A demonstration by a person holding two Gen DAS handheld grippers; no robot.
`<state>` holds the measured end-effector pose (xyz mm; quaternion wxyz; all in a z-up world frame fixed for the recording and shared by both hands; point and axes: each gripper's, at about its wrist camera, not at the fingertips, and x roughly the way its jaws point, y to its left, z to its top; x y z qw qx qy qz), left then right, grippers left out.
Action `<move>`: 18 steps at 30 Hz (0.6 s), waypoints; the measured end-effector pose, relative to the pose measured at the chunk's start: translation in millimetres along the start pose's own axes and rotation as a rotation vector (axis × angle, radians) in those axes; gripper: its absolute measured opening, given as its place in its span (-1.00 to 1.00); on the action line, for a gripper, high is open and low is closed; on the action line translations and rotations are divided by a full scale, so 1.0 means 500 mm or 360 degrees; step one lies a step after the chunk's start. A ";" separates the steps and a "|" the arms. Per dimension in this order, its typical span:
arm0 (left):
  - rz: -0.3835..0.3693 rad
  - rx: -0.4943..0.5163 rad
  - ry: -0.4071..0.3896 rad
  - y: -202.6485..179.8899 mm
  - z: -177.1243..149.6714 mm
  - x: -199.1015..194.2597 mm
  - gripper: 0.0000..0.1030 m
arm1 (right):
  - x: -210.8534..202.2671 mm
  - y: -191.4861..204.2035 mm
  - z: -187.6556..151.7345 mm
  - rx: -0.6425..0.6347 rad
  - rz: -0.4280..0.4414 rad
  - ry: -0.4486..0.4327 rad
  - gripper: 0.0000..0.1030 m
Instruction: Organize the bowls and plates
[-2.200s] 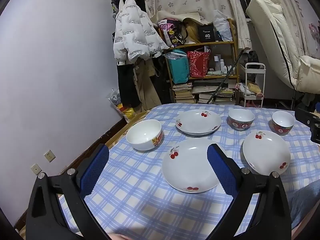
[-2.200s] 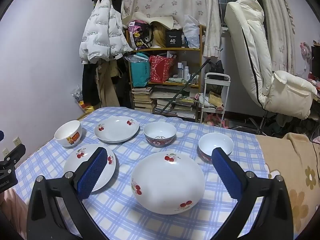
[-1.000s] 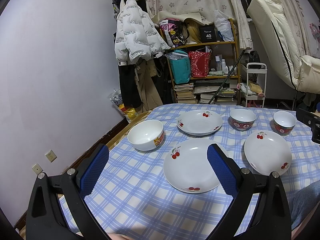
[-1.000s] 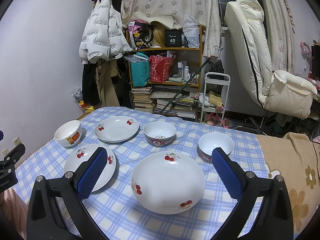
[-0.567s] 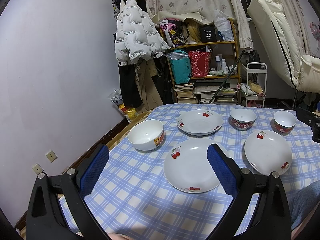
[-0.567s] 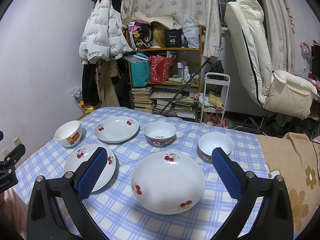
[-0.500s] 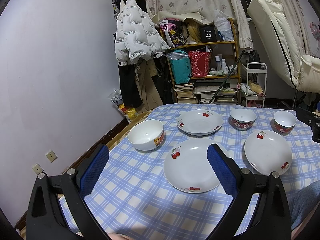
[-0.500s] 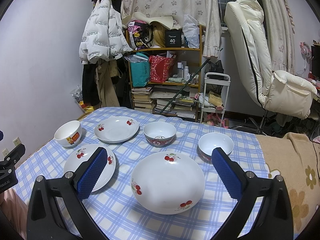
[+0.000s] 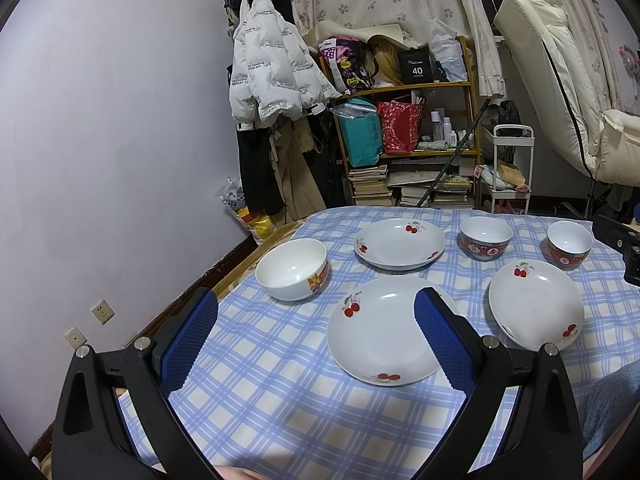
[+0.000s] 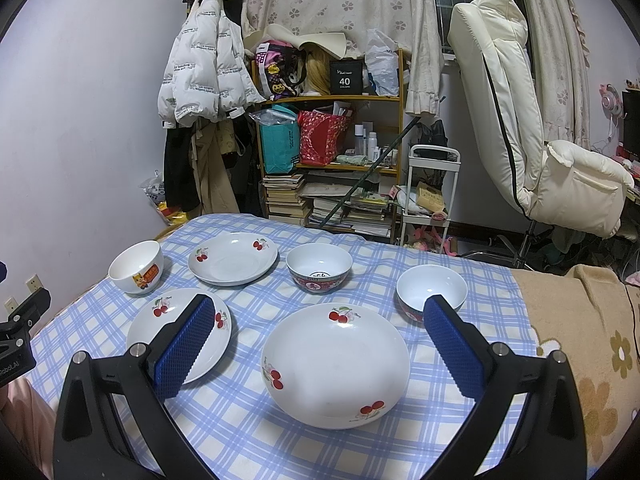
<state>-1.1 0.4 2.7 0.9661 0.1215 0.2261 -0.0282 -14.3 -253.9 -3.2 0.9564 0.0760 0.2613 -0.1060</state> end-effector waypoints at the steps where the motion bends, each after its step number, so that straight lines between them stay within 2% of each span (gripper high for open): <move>1: -0.0001 0.0001 0.0000 0.000 0.000 0.000 0.89 | 0.000 0.000 0.000 0.0000 -0.0001 0.0001 1.00; 8: -0.0005 0.0001 0.0004 0.001 0.000 0.000 0.89 | -0.002 0.008 0.001 0.0001 0.0000 0.0001 1.00; 11: -0.0008 -0.0001 0.0033 0.009 -0.001 0.007 0.89 | 0.000 -0.002 -0.003 -0.0002 0.0001 0.0016 1.00; 13: -0.0012 -0.0009 0.0050 0.016 -0.002 0.012 0.89 | 0.001 -0.008 -0.004 0.0011 0.0071 0.0030 1.00; 18: -0.0012 -0.0014 0.0111 0.025 0.003 0.032 0.89 | 0.009 -0.013 -0.005 0.0005 0.0078 0.0034 1.00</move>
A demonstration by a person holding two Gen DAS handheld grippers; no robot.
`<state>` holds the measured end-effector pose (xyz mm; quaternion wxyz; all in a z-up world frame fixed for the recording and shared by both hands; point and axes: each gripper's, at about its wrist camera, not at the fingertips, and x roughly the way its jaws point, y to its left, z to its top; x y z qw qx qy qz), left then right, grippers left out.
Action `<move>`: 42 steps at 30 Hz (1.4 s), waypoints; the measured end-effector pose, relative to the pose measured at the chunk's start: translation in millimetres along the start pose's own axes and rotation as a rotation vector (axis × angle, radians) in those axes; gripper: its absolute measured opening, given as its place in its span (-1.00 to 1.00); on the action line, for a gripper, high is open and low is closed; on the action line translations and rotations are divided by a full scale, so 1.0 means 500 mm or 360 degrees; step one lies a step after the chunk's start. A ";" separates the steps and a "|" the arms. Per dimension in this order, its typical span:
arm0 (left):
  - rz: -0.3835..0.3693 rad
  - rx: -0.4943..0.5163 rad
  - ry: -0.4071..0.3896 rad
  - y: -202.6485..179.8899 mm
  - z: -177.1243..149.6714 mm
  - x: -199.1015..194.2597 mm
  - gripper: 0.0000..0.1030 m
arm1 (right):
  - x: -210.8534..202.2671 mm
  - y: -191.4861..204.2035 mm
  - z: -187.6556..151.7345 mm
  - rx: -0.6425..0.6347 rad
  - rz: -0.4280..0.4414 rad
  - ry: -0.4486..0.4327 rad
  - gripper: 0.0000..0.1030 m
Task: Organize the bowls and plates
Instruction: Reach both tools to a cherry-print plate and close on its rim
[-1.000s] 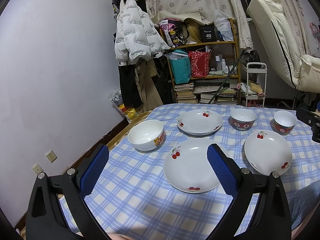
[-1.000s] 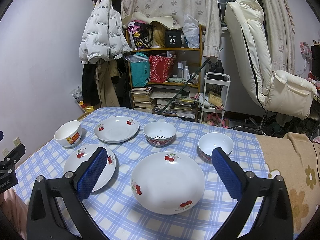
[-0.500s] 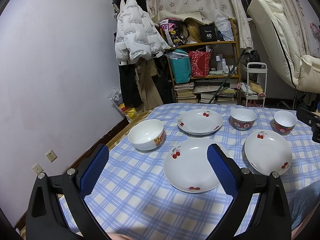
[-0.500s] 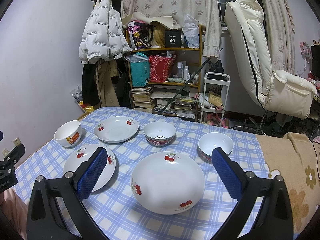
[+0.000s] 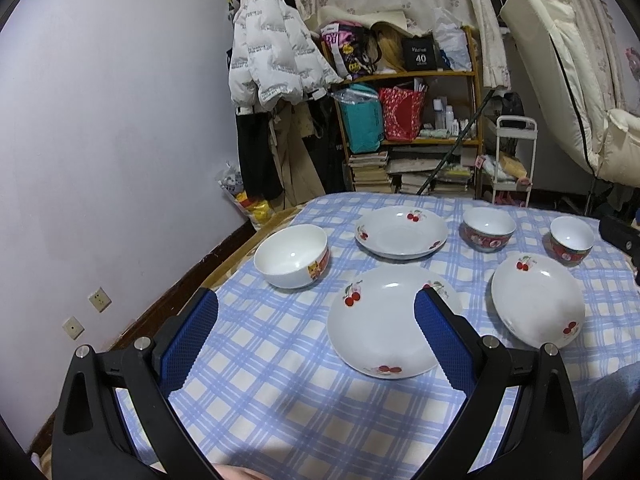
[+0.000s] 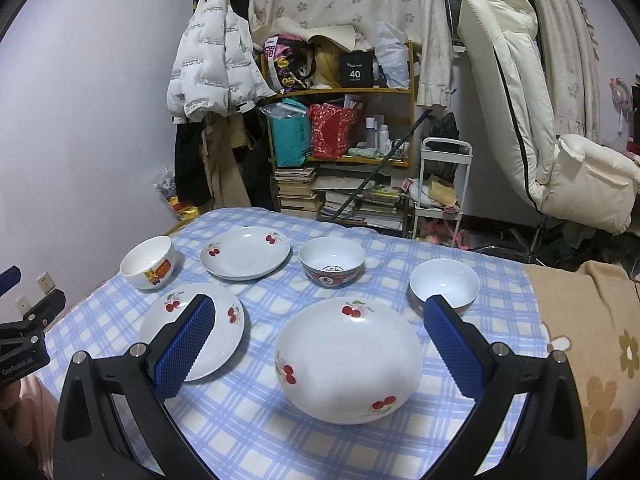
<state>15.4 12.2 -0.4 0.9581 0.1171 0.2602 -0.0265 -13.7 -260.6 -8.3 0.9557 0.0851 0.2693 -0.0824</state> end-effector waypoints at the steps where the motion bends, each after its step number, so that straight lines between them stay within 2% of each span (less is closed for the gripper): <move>1: 0.0003 0.0009 0.0011 -0.003 0.002 0.002 0.89 | 0.002 -0.001 -0.001 -0.0002 0.0003 -0.0002 1.00; 10: -0.0071 0.0013 0.0149 -0.001 0.038 0.043 0.89 | 0.026 0.045 0.049 -0.0047 0.0005 -0.0050 1.00; 12: -0.0048 0.0027 0.0179 -0.003 0.052 0.056 0.89 | 0.036 0.052 0.063 -0.0053 0.0006 -0.0059 1.00; 17: -0.0092 0.0036 0.0325 -0.005 0.080 0.111 0.89 | 0.078 0.069 0.091 -0.0060 0.0035 -0.0024 1.00; 21: -0.0052 -0.0035 0.0405 0.009 0.086 0.160 0.89 | 0.122 0.091 0.105 -0.0077 0.0100 0.0019 1.00; 29: -0.0047 -0.0113 0.0631 0.020 0.051 0.282 0.89 | 0.219 0.142 0.105 -0.0224 0.0144 0.0139 1.00; 31: -0.0065 -0.0175 0.0694 0.026 0.040 0.313 0.89 | 0.246 0.151 0.102 -0.0244 0.0147 0.0172 1.00; 35: -0.0028 -0.0288 0.0804 0.038 0.009 0.366 0.89 | 0.295 0.177 0.091 -0.0288 0.0195 0.0213 1.00; 38: -0.0021 -0.0330 0.0938 0.042 -0.021 0.409 0.89 | 0.336 0.200 0.067 -0.0356 0.0203 0.0277 1.00; 42: 0.0002 -0.0320 0.0995 0.039 -0.039 0.440 0.89 | 0.382 0.209 0.036 -0.0386 0.0227 0.0381 1.00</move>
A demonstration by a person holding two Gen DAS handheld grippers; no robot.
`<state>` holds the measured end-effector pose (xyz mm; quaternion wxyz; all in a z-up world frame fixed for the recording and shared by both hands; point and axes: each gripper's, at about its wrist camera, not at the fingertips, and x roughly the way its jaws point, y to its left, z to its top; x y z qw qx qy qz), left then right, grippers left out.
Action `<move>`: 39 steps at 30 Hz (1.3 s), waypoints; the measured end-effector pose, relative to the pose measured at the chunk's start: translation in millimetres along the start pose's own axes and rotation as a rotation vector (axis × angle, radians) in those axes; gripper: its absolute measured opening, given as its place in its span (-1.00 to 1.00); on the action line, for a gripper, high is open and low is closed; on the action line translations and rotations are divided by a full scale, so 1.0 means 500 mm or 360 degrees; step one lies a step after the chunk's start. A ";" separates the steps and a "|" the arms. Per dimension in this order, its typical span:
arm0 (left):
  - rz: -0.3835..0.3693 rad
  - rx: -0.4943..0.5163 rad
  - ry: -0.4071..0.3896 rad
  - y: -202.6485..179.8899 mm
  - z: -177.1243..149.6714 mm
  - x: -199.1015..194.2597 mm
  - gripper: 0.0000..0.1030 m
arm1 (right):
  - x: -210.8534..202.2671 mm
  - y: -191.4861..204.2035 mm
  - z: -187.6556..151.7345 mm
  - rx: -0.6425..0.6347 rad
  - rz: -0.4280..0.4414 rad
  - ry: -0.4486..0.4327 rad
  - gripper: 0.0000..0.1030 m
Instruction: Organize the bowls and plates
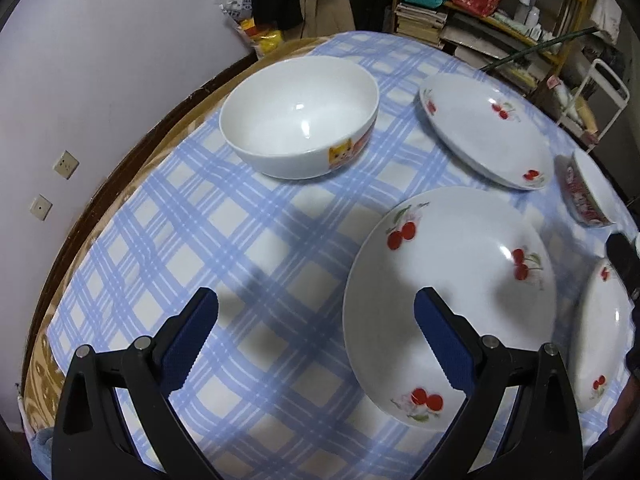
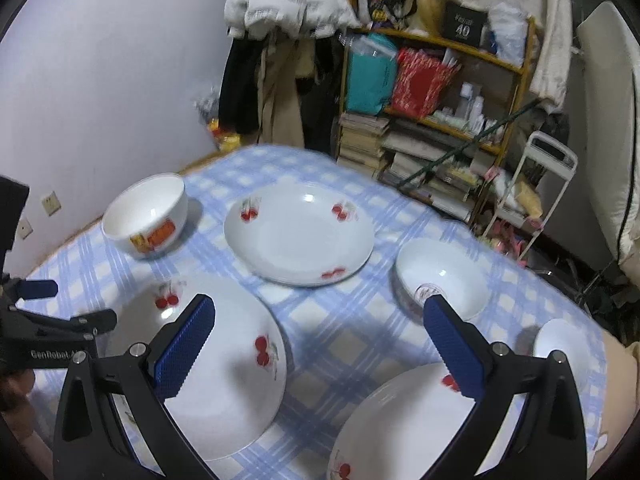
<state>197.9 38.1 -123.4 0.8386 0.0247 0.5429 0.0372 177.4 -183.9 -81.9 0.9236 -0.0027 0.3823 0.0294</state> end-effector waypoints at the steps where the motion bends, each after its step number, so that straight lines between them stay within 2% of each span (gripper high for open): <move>1: 0.0005 0.0011 0.0006 -0.003 0.001 0.006 0.89 | 0.017 0.000 -0.007 0.0003 0.0023 0.0041 1.00; 5: -0.0029 0.0065 0.0073 -0.017 -0.001 0.032 0.89 | 0.064 -0.001 -0.030 0.0013 0.0066 0.0173 0.91; 8: 0.0034 0.0090 0.0165 -0.022 -0.001 0.059 0.88 | 0.095 -0.003 -0.048 0.0042 0.0115 0.0260 0.85; 10: 0.0006 0.0070 0.0176 -0.021 -0.001 0.066 0.87 | 0.104 -0.005 -0.055 0.0049 0.0147 0.0278 0.70; 12: -0.0027 0.0070 0.0189 -0.024 -0.002 0.071 0.87 | 0.119 -0.004 -0.061 0.0060 0.0164 0.0311 0.35; 14: -0.0029 0.0080 0.0190 -0.029 -0.005 0.074 0.87 | 0.132 -0.005 -0.065 0.0074 0.0202 0.0351 0.23; 16: -0.0009 0.0100 0.0195 -0.034 -0.010 0.078 0.85 | 0.136 -0.003 -0.068 0.0086 0.0224 0.0358 0.20; 17: -0.0010 0.0108 0.0204 -0.037 -0.012 0.080 0.82 | 0.137 -0.002 -0.070 0.0089 0.0229 0.0363 0.11; 18: -0.0025 0.0113 0.0215 -0.039 -0.014 0.082 0.67 | 0.139 0.000 -0.071 0.0083 0.0241 0.0374 -0.02; 19: -0.0041 0.0122 0.0228 -0.041 -0.015 0.084 0.40 | 0.141 0.003 -0.073 0.0075 0.0257 0.0395 -0.09; 20: -0.0051 0.0129 0.0245 -0.041 -0.016 0.088 0.27 | 0.145 0.005 -0.073 0.0074 0.0269 0.0410 -0.25; 22: -0.0094 0.0123 0.0267 -0.042 -0.019 0.094 -0.23 | 0.150 0.006 -0.077 0.0084 0.0306 0.0436 -0.46; 24: -0.0197 0.0102 0.0299 -0.043 -0.019 0.095 -0.47 | 0.152 0.005 -0.081 0.0102 0.0341 0.0457 -0.59; 26: -0.0220 0.0093 0.0305 -0.043 -0.019 0.096 -0.51 | 0.150 0.004 -0.082 0.0104 0.0358 0.0461 -0.74; 33: -0.0383 -0.0074 0.0391 -0.005 -0.004 0.121 -0.56 | 0.148 0.005 -0.081 0.0099 0.0370 0.0470 -0.81; 39: -0.0388 -0.0021 0.0384 -0.005 -0.005 0.124 -0.54 | 0.139 0.010 -0.078 0.0061 0.0362 0.0465 -0.82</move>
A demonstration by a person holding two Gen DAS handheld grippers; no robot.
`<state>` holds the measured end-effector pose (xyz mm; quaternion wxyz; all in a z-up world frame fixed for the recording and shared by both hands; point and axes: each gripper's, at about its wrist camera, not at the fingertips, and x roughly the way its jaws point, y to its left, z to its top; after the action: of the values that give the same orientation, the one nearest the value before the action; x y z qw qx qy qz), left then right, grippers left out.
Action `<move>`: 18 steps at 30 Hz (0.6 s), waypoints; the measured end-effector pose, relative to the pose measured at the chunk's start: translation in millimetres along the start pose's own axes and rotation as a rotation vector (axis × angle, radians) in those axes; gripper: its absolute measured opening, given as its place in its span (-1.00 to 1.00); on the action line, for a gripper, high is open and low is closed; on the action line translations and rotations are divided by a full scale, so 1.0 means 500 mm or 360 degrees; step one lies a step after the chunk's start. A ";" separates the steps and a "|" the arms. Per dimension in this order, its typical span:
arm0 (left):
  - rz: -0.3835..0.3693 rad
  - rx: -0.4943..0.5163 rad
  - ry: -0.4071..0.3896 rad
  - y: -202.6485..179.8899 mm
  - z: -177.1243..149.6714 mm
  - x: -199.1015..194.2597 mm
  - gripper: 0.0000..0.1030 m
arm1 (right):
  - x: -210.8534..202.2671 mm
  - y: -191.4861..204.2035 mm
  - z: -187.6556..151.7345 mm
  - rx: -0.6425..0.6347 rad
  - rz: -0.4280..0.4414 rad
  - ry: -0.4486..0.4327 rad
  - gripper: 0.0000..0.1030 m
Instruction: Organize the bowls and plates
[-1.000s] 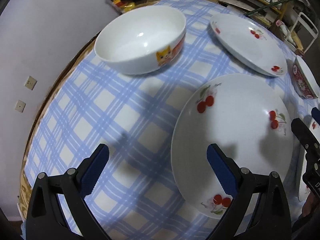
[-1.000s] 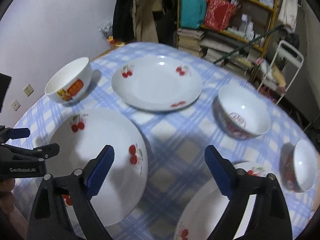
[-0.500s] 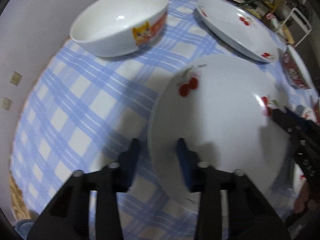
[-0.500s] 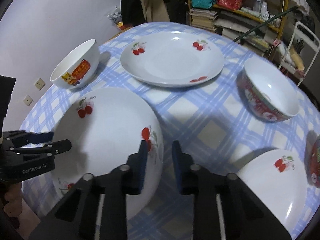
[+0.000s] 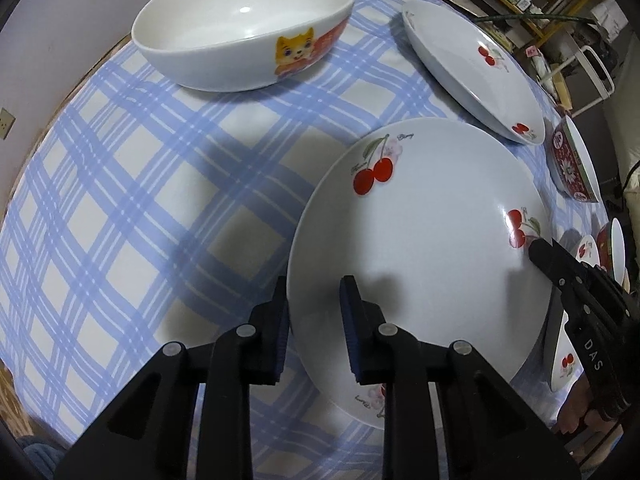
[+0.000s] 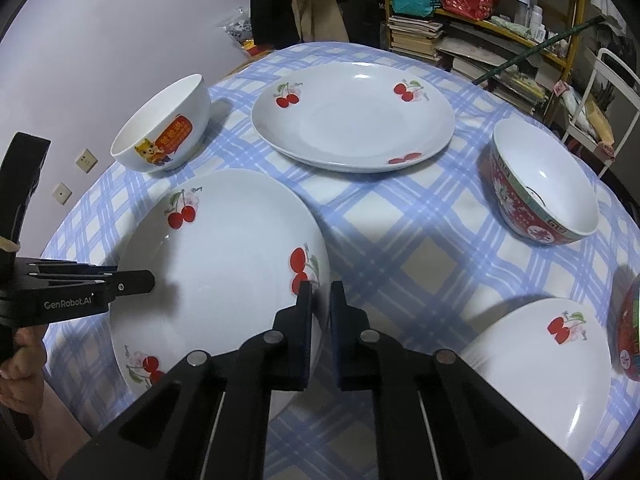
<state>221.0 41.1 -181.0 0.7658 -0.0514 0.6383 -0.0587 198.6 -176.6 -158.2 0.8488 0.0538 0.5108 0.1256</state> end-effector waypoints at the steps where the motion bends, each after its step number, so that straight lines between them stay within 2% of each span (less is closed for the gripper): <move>1: 0.0001 0.0009 -0.0001 -0.002 0.000 -0.001 -0.54 | -0.001 0.000 -0.001 -0.0003 0.0000 0.0003 -0.82; 10: 0.0077 0.0102 -0.0032 -0.029 -0.024 -0.032 -0.54 | -0.008 0.004 -0.018 0.0003 -0.0027 0.0032 -0.80; 18: 0.0078 0.0170 -0.0043 -0.032 -0.051 -0.055 -0.54 | -0.037 0.007 -0.047 0.0023 -0.0022 0.0046 -0.79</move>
<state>190.8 29.3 -156.2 0.7773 0.0045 0.6249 -0.0733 169.4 -179.1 -152.8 0.8417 0.0545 0.5243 0.1169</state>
